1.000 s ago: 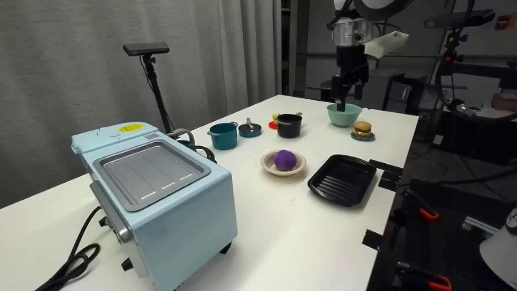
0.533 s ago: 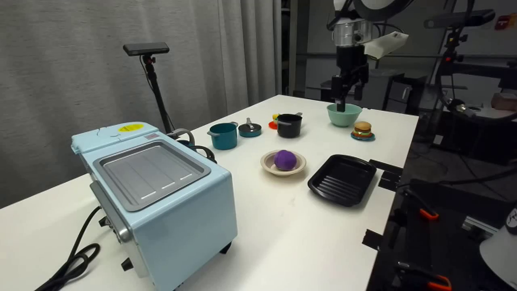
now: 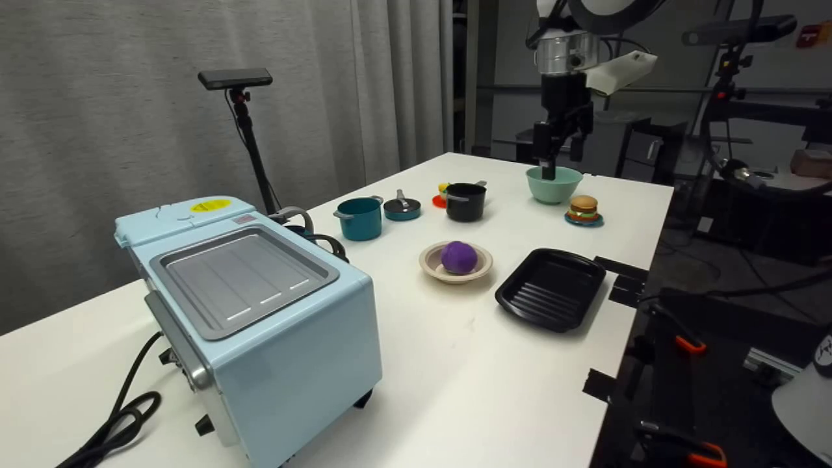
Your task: Pick up the purple plush toy from the plate and put it on the table
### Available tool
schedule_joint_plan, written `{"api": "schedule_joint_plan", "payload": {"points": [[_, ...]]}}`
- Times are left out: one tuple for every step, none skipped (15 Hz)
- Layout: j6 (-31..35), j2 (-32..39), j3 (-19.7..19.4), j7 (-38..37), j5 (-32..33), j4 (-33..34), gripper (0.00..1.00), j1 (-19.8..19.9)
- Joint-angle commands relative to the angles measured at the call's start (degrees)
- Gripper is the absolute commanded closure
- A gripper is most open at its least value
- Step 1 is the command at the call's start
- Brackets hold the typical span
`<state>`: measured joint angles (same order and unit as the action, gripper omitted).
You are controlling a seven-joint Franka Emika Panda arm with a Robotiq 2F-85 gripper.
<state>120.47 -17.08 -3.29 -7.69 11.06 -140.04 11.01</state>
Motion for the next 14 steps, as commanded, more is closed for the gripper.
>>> {"api": "schedule_joint_plan", "payload": {"points": [[-0.28,1.90,-0.17,-0.87,-0.16,1.23,0.00,-1.27],[-0.77,3.09,0.08,-0.85,-0.60,2.09,0.00,-1.75],[-0.66,4.04,0.28,-1.05,-0.96,2.74,0.00,-2.14],[-0.60,5.52,0.55,-1.29,-1.66,3.82,0.00,-2.72],[-0.58,6.72,0.81,-1.55,-2.13,4.71,0.00,-3.27],[-0.36,8.29,1.18,-2.22,-2.68,5.92,0.00,-3.91],[-0.13,9.82,1.46,-2.91,-3.11,7.09,0.00,-4.47],[0.36,11.54,1.71,-3.68,-3.57,8.33,0.00,-5.01],[0.96,13.06,1.88,-4.28,-3.96,9.40,0.00,-5.52],[2.13,14.83,1.99,-4.75,-4.43,10.39,0.00,-6.04],[3.27,16.40,2.11,-5.27,-4.74,11.26,0.00,-6.52],[4.84,18.18,2.18,-5.88,-5.11,12.01,0.00,-6.97],[6.35,19.85,2.25,-6.47,-5.31,12.67,0.00,-7.39],[7.82,21.48,2.30,-7.09,-5.37,13.22,0.00,-7.78]]}}
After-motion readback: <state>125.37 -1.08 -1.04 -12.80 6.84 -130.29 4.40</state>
